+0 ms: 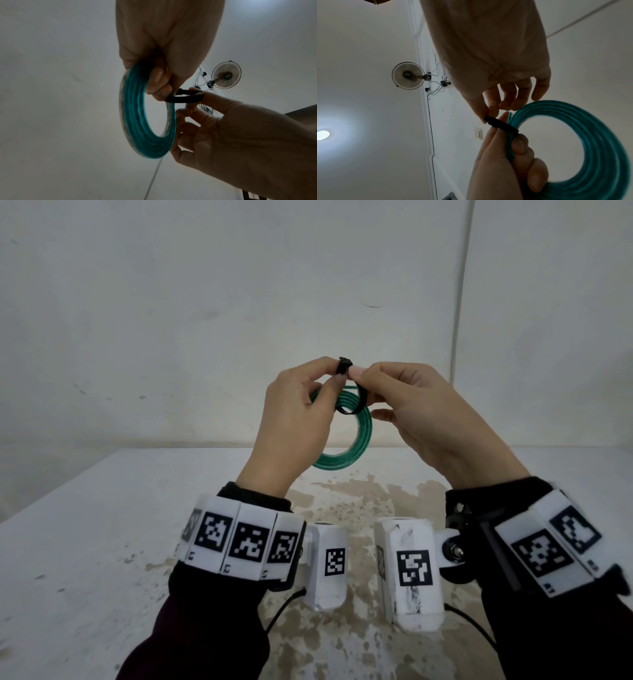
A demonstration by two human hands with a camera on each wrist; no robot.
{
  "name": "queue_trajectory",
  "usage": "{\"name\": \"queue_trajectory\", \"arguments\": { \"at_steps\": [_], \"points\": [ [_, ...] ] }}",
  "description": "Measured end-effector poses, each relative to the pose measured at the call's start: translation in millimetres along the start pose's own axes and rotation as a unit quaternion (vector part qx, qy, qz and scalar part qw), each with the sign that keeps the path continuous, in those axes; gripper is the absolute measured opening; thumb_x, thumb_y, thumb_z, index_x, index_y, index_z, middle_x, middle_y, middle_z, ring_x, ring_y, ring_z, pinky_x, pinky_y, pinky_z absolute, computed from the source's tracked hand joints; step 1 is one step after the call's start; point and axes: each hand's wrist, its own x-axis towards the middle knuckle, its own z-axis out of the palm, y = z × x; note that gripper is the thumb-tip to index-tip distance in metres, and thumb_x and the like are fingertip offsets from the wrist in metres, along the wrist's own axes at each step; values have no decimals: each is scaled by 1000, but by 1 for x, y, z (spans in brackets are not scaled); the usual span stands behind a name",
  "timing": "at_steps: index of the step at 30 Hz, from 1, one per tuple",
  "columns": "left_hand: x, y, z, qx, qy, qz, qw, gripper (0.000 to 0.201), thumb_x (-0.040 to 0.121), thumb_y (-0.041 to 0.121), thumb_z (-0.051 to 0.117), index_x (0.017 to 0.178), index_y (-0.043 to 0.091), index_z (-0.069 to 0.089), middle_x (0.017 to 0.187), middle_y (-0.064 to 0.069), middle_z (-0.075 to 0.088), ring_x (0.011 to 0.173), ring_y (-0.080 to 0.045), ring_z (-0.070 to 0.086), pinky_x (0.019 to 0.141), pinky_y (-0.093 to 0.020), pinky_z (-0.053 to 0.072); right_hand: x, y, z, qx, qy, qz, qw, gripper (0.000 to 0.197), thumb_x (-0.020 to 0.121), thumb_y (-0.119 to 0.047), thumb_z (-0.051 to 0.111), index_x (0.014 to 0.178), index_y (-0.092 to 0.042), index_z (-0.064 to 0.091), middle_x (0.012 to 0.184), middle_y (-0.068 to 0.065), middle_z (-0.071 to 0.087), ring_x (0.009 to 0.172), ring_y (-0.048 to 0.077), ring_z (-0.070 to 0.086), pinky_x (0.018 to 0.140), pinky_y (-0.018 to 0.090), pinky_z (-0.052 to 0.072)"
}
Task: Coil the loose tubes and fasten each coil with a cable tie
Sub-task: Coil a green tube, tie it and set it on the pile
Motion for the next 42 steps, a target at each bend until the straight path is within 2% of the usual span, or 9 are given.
{"name": "queue_trajectory", "arguments": {
  "at_steps": [4, 7, 10, 12, 16, 21, 28, 35, 42],
  "points": [
    [-2, 3, 5, 9, -28, 11, 999, 21, 92, 22, 49, 91, 24, 70, 62, -13, 63, 60, -38, 52, 68, -54, 52, 2, 2, -4, -14, 31, 3, 999, 27, 91, -30, 59, 80, -7, 67, 68, -6, 56, 70, 9, 50, 70, 21, 38],
    [-2, 3, 4, 22, -57, -9, 998, 21, 94, 20, 52, 86, 28, 70, 48, 5, 54, 49, -25, 36, 73, -57, 51, 3, 3, -7, -5, 36, 18, 999, 22, 91, -34, 60, 74, -19, 63, 61, -14, 56, 60, 8, 50, 67, 24, 39],
    [-2, 3, 2, 12, -87, -15, 996, 19, 89, 28, 52, 83, 33, 70, 57, -18, 52, 53, -33, 34, 73, -59, 50, 3, 3, -11, -3, 32, 24, 999, 17, 91, -30, 60, 81, -18, 67, 65, -12, 57, 60, 8, 48, 66, 24, 40],
    [-3, 4, 1, 15, -110, -13, 994, 20, 91, 27, 52, 85, 34, 70, 56, -16, 47, 51, -26, 30, 68, -57, 50, 2, 2, -14, 6, 21, 37, 999, 13, 89, -25, 62, 82, -16, 67, 69, -8, 57, 62, 8, 48, 69, 25, 40],
    [-6, 10, 2, -1, -122, -1, 993, 17, 99, 18, 48, 98, 22, 65, 48, 8, 48, 42, -13, 27, 52, -48, 41, 3, -1, -22, 93, 25, 50, 994, 16, 89, -17, 62, 73, -19, 63, 72, -6, 58, 66, 10, 50, 69, 24, 41],
    [-6, 16, 5, -51, -138, -7, 989, 17, 100, 8, 42, 97, 7, 59, 44, 17, 50, 37, 1, 44, 44, -4, 30, 3, -2, -27, 83, 94, 13, 992, 18, 88, -17, 65, 71, -20, 59, 68, -11, 57, 65, 6, 52, 69, 25, 43],
    [-6, 19, 2, -68, -158, -19, 985, 19, 100, 10, 44, 99, 2, 61, 46, 15, 49, 44, -1, 44, 43, -2, 32, 3, -2, -12, 102, 216, -44, 970, 14, 92, -20, 60, 79, -20, 56, 77, -9, 55, 70, 8, 52, 65, 23, 46],
    [-3, 15, -6, -47, -109, -13, 993, 17, 100, 9, 43, 91, 3, 57, 43, 16, 51, 35, 2, 43, 41, -4, 29, -6, -12, -7, 57, 9, -39, 998, 15, 91, -20, 61, 80, -11, 64, 81, 5, 64, 81, 16, 63, 80, 32, 58],
    [-5, 22, -6, -60, -171, -28, 983, 17, 101, 11, 42, 90, 6, 53, 55, 12, 55, 37, 0, 43, 41, -2, 31, -3, -7, -8, 35, 128, -80, 988, 21, 87, -18, 68, 71, -9, 56, 69, -1, 57, 61, 8, 55, 51, 23, 50]
  ]
}}
